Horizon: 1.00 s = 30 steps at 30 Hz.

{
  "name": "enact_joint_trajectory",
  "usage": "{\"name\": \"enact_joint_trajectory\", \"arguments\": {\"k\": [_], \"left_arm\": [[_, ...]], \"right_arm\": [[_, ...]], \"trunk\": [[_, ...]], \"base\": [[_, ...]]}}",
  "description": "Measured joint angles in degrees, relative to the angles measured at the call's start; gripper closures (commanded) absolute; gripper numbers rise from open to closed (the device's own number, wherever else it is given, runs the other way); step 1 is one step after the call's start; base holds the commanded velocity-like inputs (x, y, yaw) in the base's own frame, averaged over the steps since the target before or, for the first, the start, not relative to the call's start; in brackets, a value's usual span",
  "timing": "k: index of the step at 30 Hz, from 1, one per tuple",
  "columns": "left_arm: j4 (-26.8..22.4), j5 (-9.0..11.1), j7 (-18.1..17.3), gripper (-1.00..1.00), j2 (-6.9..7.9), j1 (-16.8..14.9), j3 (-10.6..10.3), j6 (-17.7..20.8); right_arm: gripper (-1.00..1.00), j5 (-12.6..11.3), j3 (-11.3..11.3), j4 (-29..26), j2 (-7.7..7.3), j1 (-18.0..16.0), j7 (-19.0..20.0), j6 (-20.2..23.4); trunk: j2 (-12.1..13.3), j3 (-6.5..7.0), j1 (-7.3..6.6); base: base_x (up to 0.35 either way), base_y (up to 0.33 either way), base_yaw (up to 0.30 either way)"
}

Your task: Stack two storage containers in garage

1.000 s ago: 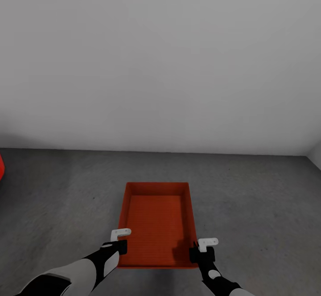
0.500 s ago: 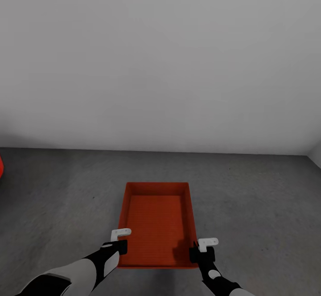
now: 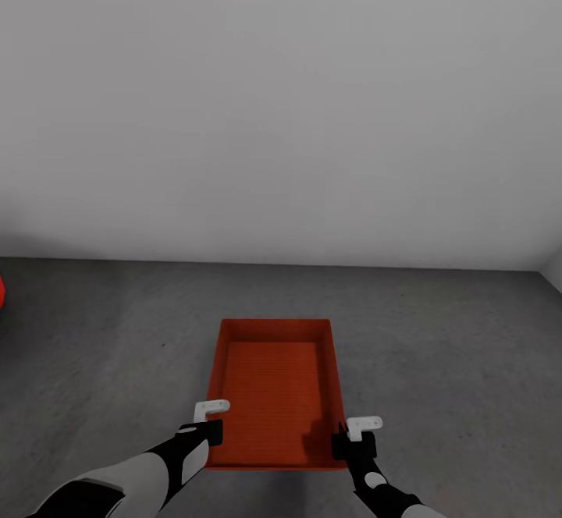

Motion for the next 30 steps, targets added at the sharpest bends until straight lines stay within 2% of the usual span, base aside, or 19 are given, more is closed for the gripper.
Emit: {"name": "enact_joint_trajectory", "arguments": {"k": [30], "left_arm": [[0.0, 0.0, 0.0, 1.0, 0.0, 0.0, 0.01, 0.0]], "right_arm": [[1.0, 0.02, -0.02, 0.0, 0.0, 0.0, 0.0, 0.0]], "trunk": [[0.0, 0.0, 0.0]], "base": [[0.0, 0.0, 0.0]]}}
